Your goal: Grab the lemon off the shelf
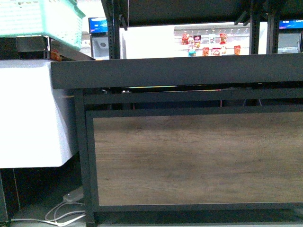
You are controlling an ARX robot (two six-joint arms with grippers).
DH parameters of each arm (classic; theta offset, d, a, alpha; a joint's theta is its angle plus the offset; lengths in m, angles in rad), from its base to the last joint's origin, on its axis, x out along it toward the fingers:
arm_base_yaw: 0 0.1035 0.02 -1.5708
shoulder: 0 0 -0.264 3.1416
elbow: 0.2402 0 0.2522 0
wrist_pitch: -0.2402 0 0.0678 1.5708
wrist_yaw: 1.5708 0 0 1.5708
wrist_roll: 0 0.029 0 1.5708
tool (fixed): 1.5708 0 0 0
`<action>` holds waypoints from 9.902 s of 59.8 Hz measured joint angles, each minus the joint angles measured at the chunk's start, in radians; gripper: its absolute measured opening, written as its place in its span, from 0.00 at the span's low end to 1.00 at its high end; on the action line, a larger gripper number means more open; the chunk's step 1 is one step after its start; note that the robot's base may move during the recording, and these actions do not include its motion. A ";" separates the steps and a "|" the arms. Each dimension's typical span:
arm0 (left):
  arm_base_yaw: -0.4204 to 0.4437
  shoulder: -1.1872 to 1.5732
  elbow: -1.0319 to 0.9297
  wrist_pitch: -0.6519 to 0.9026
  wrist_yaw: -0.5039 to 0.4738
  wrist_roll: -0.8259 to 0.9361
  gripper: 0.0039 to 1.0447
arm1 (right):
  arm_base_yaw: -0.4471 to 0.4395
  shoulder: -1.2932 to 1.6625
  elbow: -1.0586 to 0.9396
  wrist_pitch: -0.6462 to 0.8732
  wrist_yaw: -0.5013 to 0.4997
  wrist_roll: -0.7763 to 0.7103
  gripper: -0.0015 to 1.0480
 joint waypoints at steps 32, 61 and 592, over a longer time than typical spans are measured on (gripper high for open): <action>0.000 0.000 0.000 0.000 0.000 0.000 0.93 | 0.000 0.000 0.000 0.000 0.000 0.000 0.98; 0.000 0.000 0.000 0.000 0.000 0.000 0.93 | 0.000 0.000 0.000 0.000 0.002 0.000 0.98; -0.399 1.600 1.014 0.423 0.811 -0.808 0.09 | -0.248 2.096 0.951 0.375 -0.309 -0.232 0.98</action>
